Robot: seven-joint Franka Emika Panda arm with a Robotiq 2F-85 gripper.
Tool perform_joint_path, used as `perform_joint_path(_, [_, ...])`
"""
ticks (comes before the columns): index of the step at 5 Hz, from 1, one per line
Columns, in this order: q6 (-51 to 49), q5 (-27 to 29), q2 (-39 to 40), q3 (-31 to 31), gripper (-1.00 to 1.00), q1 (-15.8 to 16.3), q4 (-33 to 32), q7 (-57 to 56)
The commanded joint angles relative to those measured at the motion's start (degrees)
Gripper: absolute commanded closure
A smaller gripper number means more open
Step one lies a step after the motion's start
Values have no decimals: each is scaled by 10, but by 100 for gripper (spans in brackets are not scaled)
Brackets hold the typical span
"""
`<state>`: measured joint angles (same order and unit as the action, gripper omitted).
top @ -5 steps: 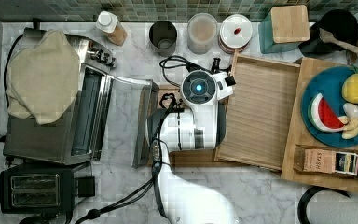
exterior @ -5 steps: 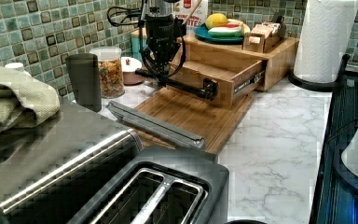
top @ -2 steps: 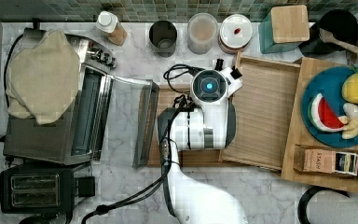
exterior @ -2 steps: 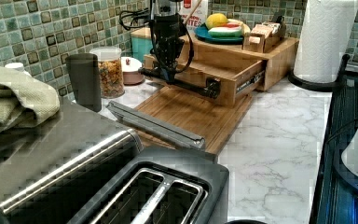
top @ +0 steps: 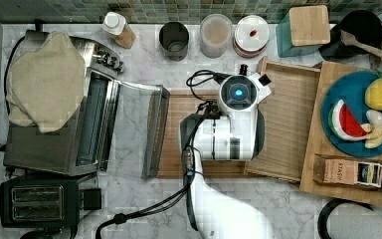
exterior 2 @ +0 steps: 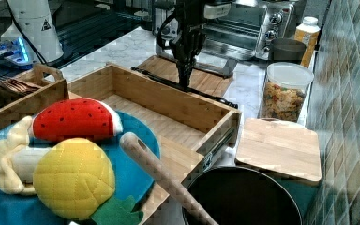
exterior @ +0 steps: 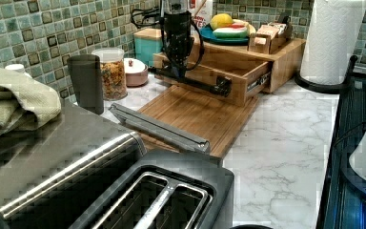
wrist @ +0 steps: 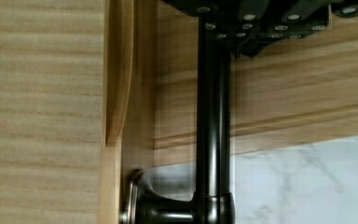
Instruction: Close the drawer.
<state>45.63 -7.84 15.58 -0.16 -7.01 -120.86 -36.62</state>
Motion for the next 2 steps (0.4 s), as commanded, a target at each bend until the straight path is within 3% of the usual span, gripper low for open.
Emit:
perform_joint_path(1, [-14,9,13,-124,100,-170,64,-182])
perform_joint_path(2, [-12,6,16,-143,100,-173,71,-194])
